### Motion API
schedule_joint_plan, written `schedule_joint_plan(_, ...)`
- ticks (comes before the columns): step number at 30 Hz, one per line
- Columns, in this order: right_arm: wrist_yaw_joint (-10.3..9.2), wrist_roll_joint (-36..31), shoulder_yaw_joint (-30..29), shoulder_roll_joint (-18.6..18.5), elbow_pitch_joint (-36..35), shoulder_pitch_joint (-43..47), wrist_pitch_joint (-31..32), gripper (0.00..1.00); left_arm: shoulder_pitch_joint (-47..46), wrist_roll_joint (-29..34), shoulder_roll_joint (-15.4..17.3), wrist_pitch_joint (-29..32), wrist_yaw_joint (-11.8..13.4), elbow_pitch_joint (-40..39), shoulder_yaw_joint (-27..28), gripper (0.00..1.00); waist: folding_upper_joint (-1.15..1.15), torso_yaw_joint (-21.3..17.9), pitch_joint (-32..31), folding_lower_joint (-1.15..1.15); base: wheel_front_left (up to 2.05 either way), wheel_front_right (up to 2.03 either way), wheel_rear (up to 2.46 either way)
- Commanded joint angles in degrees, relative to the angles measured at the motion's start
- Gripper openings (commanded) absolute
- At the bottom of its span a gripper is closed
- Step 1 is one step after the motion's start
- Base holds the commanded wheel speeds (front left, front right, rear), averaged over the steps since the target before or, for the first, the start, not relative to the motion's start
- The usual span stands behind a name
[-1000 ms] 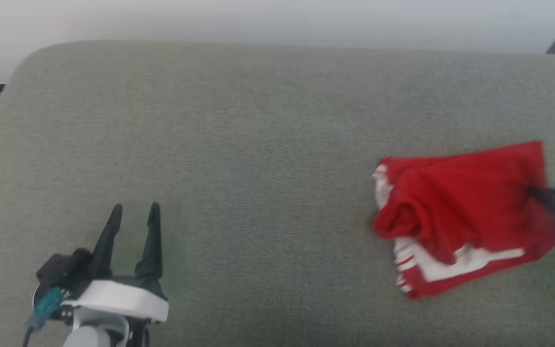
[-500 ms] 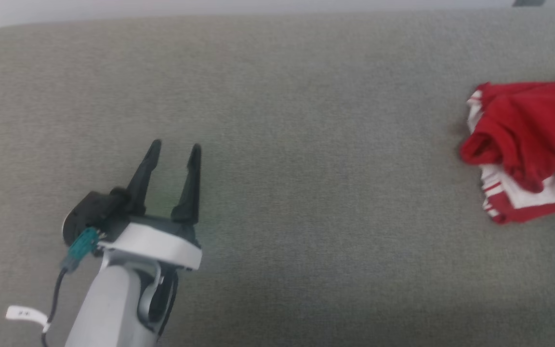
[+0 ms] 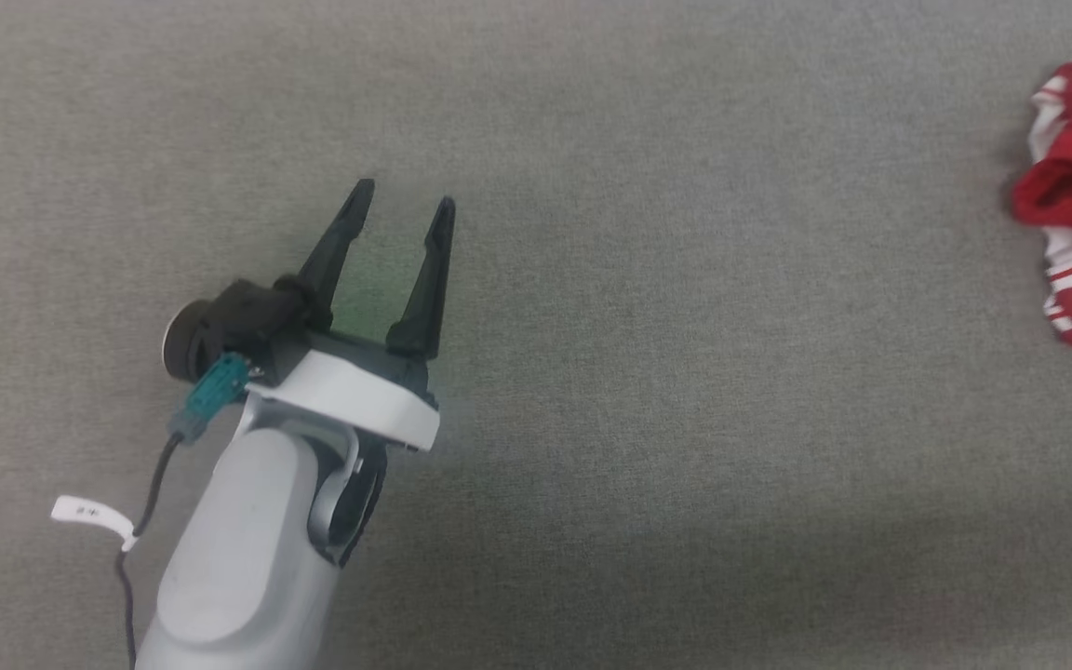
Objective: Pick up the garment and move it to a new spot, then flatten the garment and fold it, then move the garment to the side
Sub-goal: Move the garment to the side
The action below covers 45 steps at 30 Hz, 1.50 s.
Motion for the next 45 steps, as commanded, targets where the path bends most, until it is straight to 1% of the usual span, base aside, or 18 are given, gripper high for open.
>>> schedule_joint_plan(1, -0.07, -0.30, 0.43, -0.19, 0.96, -1.09, -1.07, 0.00, -1.17, 0.52, -0.09, -0.26, -0.15, 0.11, -0.09, 1.00, 0.00, -0.53, 1.04, 0.00, 0.00, 0.00, 0.00)
schedule_joint_plan(6, -0.08, -1.35, 3.66, -0.48, 6.19, -4.86, -5.53, 0.00, -3.78, 1.07, -0.41, -0.26, -0.15, 0.89, -1.49, 1.00, 0.00, -0.93, 3.44, 0.00, 0.00, 0.00, 0.00)
schedule_joint_plan(7, -0.07, -1.51, 5.01, 0.11, 8.42, -6.25, -7.17, 0.00, -4.73, 1.33, -0.52, -0.26, -0.15, 1.23, -2.04, 1.00, 0.00, -0.91, 4.28, 0.00, 0.00, 0.00, 0.00)
schedule_joint_plan(13, -0.06, -1.74, 8.26, 2.59, 15.31, -9.84, -11.43, 0.00, -6.70, 1.03, -1.09, -0.26, -0.15, 1.92, -3.35, 1.00, 0.00, -0.14, 5.91, 0.00, 0.00, 0.00, 0.00)
schedule_joint_plan(19, -0.06, -0.96, 10.99, 5.11, 21.88, -12.26, -13.60, 0.00, -7.29, 0.74, -1.27, -0.26, -0.15, 2.39, -4.30, 1.00, 0.00, 1.00, 6.33, 0.00, 0.00, 0.00, 0.00)
schedule_joint_plan(22, -0.06, -0.47, 11.90, 5.53, 24.29, -13.44, -14.72, 0.00, -6.99, 0.93, -1.15, -0.26, -0.15, 2.34, -3.96, 1.00, 0.00, 1.37, 6.11, 0.00, 0.00, 0.00, 0.00)
schedule_joint_plan(23, -0.06, -0.57, 12.15, 5.64, 25.03, -13.74, -15.15, 0.06, -6.78, 0.87, -1.15, -0.26, -0.15, 2.12, -3.71, 1.00, 0.00, 1.44, 5.97, 0.00, 0.00, 0.00, 0.00)
schedule_joint_plan(25, -0.06, -0.68, 12.71, 5.91, 26.53, -14.42, -15.53, 0.38, -6.09, 0.80, -0.98, -0.26, -0.15, 1.86, -3.44, 1.00, 0.00, 1.53, 5.40, 0.00, 0.00, 0.00, 0.00)
schedule_joint_plan(26, -0.06, -0.75, 12.92, 5.92, 27.20, -14.81, -15.85, 0.64, -5.70, 0.82, -0.86, -0.26, -0.15, 1.74, -3.22, 1.00, 0.00, 1.53, 5.03, 0.00, 0.00, 0.00, 0.00)
schedule_joint_plan(27, -0.06, -0.93, 13.20, 5.91, 27.78, -15.13, -16.16, 0.94, -5.35, 0.71, -0.78, -0.26, -0.15, 1.52, -2.87, 1.00, 0.00, 1.53, 4.62, 0.00, 0.00, 0.00, 0.00)
schedule_joint_plan(28, -0.06, -0.82, 13.33, 6.05, 28.27, -15.38, -16.38, 1.00, -5.03, 0.63, -0.69, -0.26, -0.15, 1.38, -2.46, 1.00, 0.00, 1.51, 4.17, 0.00, 0.00, 0.00, 0.00)
schedule_joint_plan(37, -0.06, 1.42, 14.26, 8.19, 29.46, -16.20, -19.29, 1.00, -1.19, 0.13, 0.34, -0.26, -0.15, 0.12, 1.12, 1.00, 0.00, 1.33, -0.39, 0.00, 0.00, 0.00, 0.00)
schedule_joint_plan(41, -0.06, 3.71, 14.27, 9.95, 28.30, -14.54, -22.00, 1.00, 1.38, 0.22, 0.94, -0.26, -0.15, -0.50, 2.83, 1.00, 0.00, 1.72, -3.35, 0.00, 0.00, 0.00, 0.00)
schedule_joint_plan(45, -0.06, 5.71, 14.83, 11.40, 25.72, -12.27, -25.52, 1.00, 4.03, -0.06, 1.61, -0.26, -0.15, 0.43, 4.45, 1.00, 0.00, 2.28, -6.36, 0.00, 0.00, 0.00, 0.00)
